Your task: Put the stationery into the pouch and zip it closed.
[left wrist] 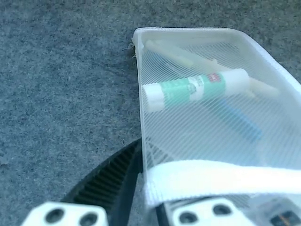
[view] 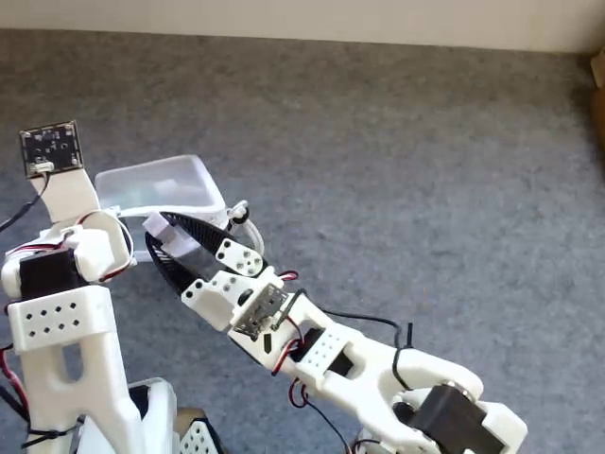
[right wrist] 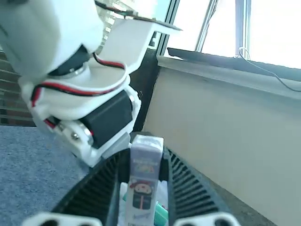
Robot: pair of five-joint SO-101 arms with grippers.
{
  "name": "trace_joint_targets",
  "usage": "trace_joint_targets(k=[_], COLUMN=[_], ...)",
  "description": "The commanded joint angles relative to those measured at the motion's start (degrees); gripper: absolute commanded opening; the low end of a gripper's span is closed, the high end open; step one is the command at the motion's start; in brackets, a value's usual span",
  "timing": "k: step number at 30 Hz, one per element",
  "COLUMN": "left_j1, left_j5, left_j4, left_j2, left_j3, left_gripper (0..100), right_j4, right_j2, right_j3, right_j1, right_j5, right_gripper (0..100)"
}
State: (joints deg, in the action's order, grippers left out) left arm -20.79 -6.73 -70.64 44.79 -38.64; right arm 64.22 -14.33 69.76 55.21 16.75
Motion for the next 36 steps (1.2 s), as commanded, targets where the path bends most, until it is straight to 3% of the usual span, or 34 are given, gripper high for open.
trace_joint_targets(k=[1, 7, 18, 27, 32, 36], left_j1=[1.5, 1.4, 1.4, -0.8, -0.8, -0.8], left_j5=[0.2, 0.2, 0.2, 0.2, 0.2, 0.2], left_j4=[1.1, 1.1, 1.1, 1.0, 1.0, 1.0], left_j2=[0.4, 0.4, 0.4, 0.4, 0.4, 0.4], left_j3=[0.4, 0.4, 0.4, 0.4, 0.4, 0.4], left_gripper=[1, 1, 1, 1, 1, 1], right_j4=[1.5, 1.5, 1.7, 1.8, 1.5, -1.1], right_j2=[0.5, 1.2, 0.9, 0.8, 1.4, 1.6], right_j3=[-2.9, -2.5, 0.3, 2.8, 3.0, 2.6], right_j1=[1.1, 1.2, 0.9, 0.9, 1.1, 0.8], right_j5=[1.3, 1.3, 1.4, 1.5, 9.0, 9.5], right_gripper=[0.8, 11.1, 11.1, 1.5, 0.5, 0.5])
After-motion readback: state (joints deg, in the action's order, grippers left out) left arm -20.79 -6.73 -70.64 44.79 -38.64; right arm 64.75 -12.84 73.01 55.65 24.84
